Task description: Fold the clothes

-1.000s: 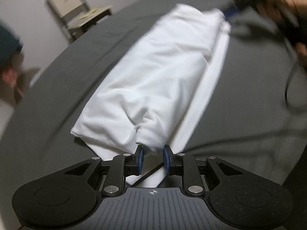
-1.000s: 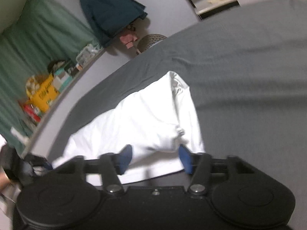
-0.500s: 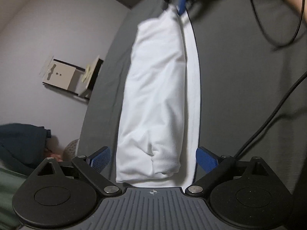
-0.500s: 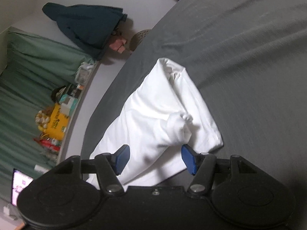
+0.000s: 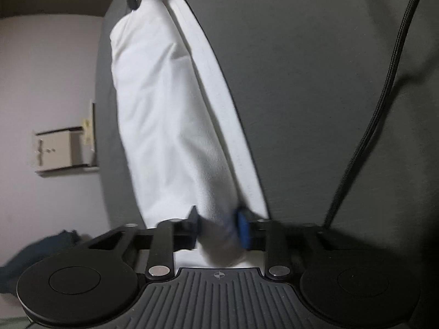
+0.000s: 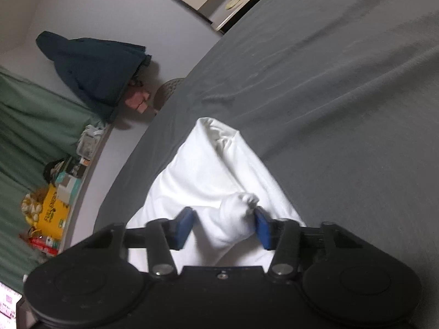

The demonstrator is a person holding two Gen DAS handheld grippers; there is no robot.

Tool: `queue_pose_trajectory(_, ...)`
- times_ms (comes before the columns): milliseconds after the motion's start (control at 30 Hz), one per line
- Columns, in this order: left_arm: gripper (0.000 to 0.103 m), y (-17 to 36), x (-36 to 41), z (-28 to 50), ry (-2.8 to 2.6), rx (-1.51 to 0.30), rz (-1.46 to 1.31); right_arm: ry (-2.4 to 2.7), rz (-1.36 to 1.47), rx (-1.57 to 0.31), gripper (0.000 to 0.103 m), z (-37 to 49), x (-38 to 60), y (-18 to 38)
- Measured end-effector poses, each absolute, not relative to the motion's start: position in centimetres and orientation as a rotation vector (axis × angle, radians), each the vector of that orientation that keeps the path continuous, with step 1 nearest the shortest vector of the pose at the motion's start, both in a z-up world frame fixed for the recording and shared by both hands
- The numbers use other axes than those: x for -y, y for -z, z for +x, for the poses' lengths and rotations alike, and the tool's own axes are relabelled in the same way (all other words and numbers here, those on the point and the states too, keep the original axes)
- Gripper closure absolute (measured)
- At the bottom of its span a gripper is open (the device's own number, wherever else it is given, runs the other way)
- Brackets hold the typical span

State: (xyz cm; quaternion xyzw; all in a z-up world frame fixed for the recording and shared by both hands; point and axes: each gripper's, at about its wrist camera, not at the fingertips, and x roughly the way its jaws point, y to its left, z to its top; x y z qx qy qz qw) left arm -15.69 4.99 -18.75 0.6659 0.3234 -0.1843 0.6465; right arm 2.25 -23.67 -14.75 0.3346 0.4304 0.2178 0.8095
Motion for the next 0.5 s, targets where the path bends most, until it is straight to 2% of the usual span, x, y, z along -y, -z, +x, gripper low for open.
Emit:
queue_pose_trajectory(33, 0.084, 18.6, -5.0, -15.6, 0.419, -0.74, 1.495, -0.462, 0.698, -0.921, 0.079, 2.3, 23.7, 14.8)
queue_pose_trajectory(133, 0.088, 17.4, -5.2, -15.8, 0.404, -0.72, 1.455, -0.494, 0.68, -0.91, 0.086, 1.7, 24.1, 14.1)
queue_pose_trajectory(367, 0.09, 14.0, -6.4, -17.3, 0.369, -0.665, 1.393, -0.571, 0.661, -0.887, 0.089, -0.6, 24.8, 11.2)
queue_pose_trajectory(500, 0.09, 15.3, -6.0, -17.8, 0.43, -0.713, 1.391, -0.523, 0.581, -0.943, 0.089, 0.0, 24.5, 12.6)
